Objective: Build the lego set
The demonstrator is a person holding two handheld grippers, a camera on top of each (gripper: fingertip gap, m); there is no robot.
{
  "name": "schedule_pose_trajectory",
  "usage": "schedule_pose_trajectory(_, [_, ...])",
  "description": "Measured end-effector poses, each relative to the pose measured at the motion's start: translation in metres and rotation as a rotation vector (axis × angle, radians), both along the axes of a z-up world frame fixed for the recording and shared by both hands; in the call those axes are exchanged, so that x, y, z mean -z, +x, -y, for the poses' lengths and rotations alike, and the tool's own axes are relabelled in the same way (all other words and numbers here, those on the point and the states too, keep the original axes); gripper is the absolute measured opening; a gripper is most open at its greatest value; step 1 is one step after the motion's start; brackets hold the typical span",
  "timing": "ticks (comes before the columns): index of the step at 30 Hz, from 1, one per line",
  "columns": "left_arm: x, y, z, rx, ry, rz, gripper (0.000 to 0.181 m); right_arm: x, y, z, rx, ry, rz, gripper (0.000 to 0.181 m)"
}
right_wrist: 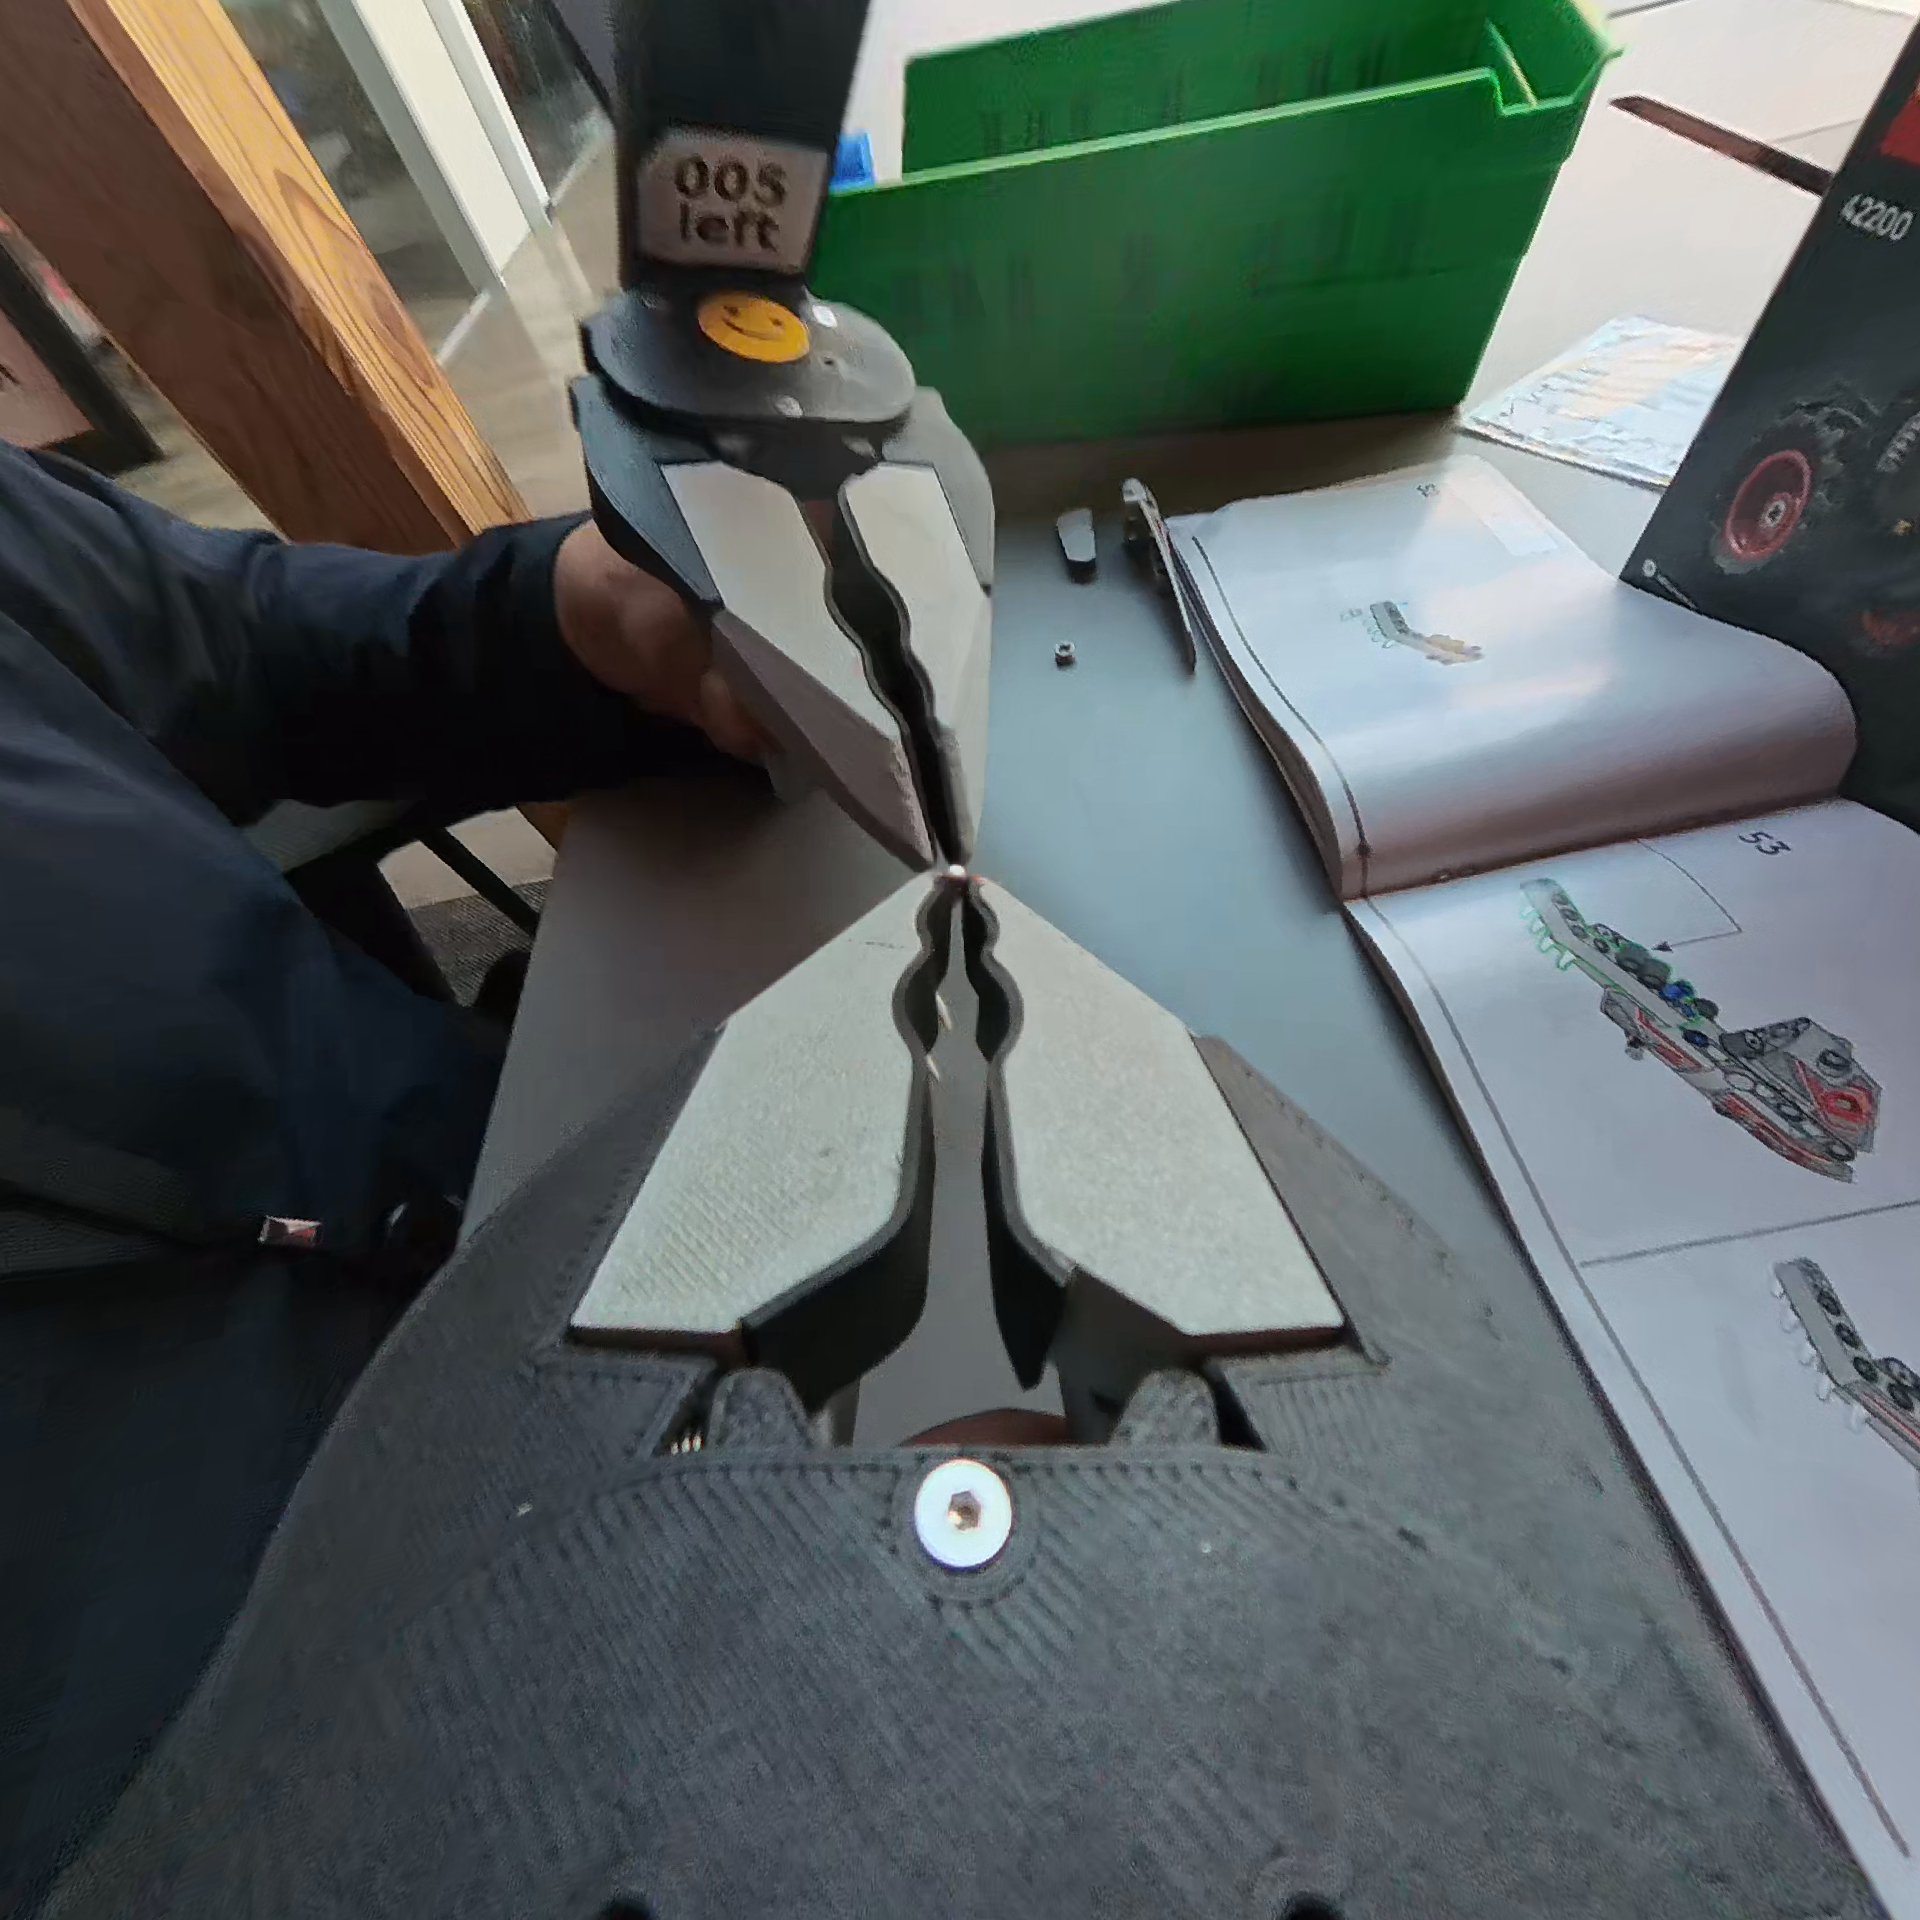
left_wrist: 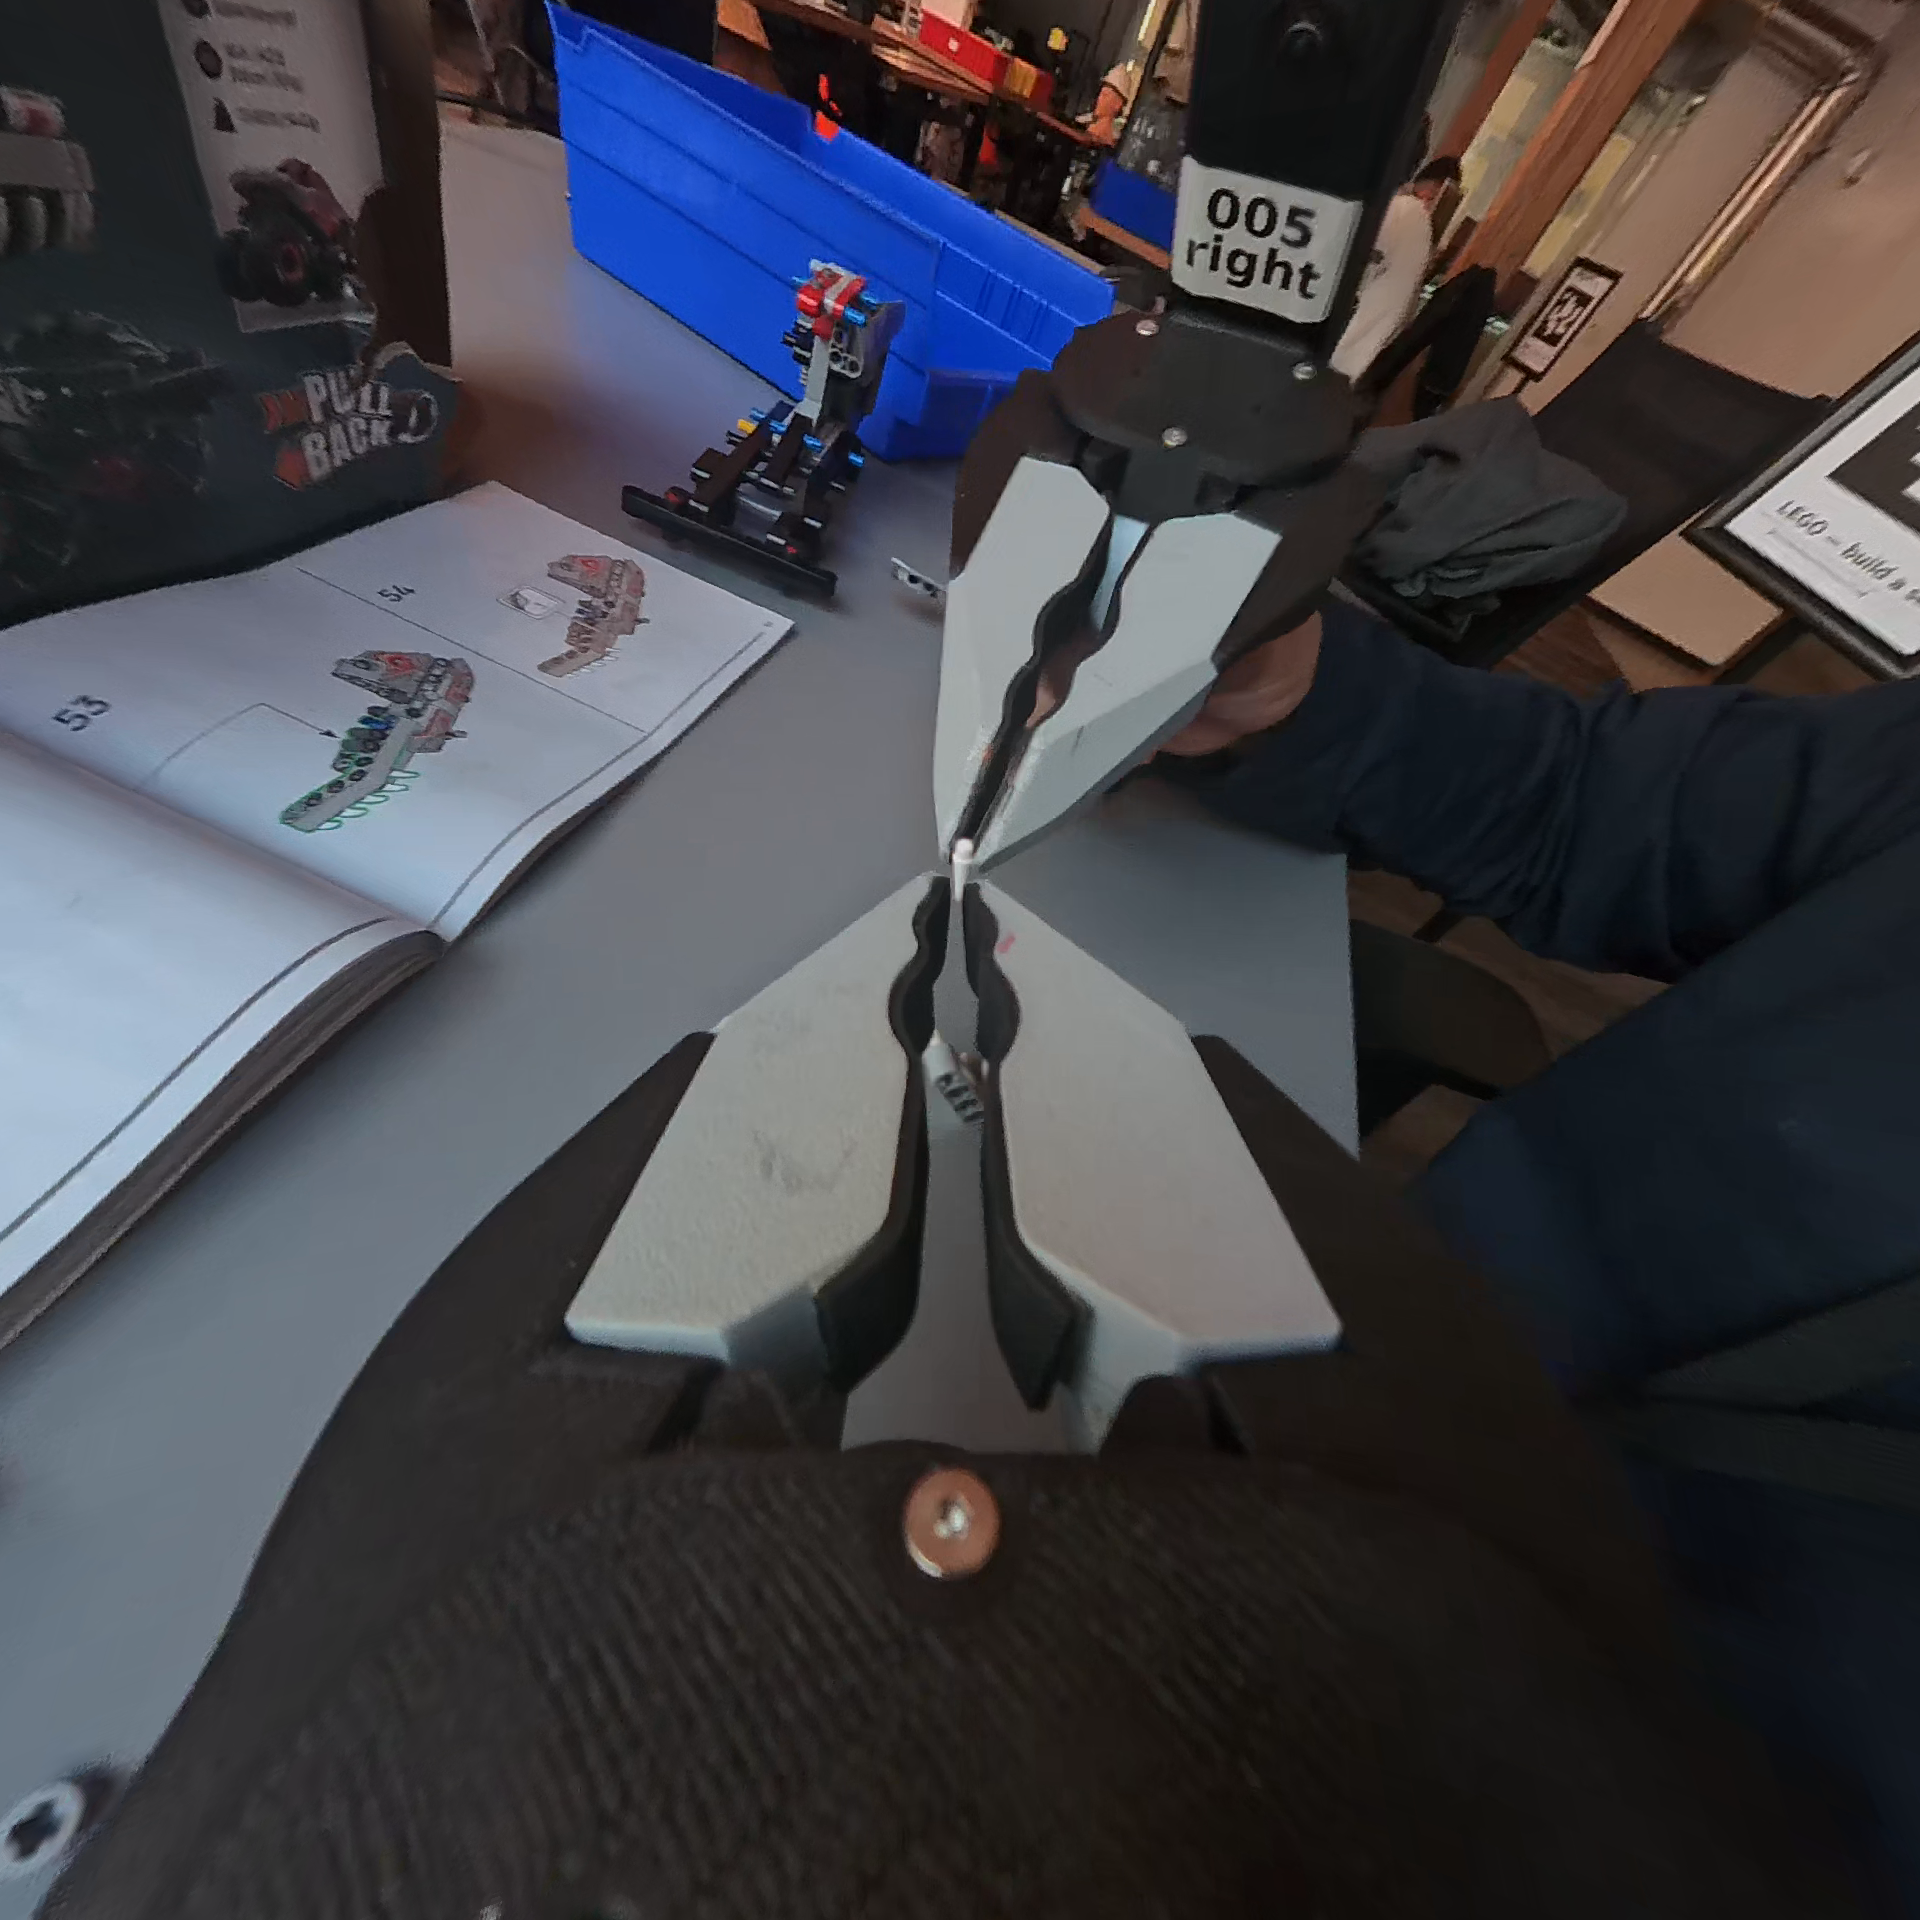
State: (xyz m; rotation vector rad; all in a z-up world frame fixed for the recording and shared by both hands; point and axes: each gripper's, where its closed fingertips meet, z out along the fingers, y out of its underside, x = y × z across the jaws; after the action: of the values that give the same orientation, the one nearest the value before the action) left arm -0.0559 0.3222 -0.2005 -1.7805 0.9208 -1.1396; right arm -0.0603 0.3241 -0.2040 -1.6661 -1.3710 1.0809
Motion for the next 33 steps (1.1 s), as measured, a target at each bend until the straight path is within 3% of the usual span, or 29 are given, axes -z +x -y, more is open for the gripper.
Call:
schedule_pose_trajectory(5, [0.005,0.001,-0.001,0.007,-0.063,0.001,0.006,0.010,0.000,-0.001,0.030,0.188,0.090,0.000])
schedule_pose_trajectory(10, [0.004,0.000,0.000,0.024,-0.108,0.036,0.010,-0.001,-0.001,-0.001,0.061,0.328,0.068,0.000])
schedule_pose_trajectory(13, [0.004,0.000,0.005,0.043,-0.028,-0.012,0.014,-0.006,0.000,0.000,0.049,0.249,0.031,0.000])
schedule_pose_trajectory(18, [0.011,-0.004,0.003,-0.021,0.402,-0.307,0.023,-0.005,0.001,0.007,-0.023,-0.086,-0.028,0.000])
schedule_pose_trajectory(22, [0.008,0.002,0.014,0.001,0.651,-0.395,0.019,-0.002,0.002,0.012,-0.068,-0.262,-0.045,0.000])
schedule_pose_trajectory(33, [0.009,0.010,0.022,0.008,0.856,-0.484,0.014,0.002,0.001,0.028,-0.154,-0.437,-0.035,0.000])
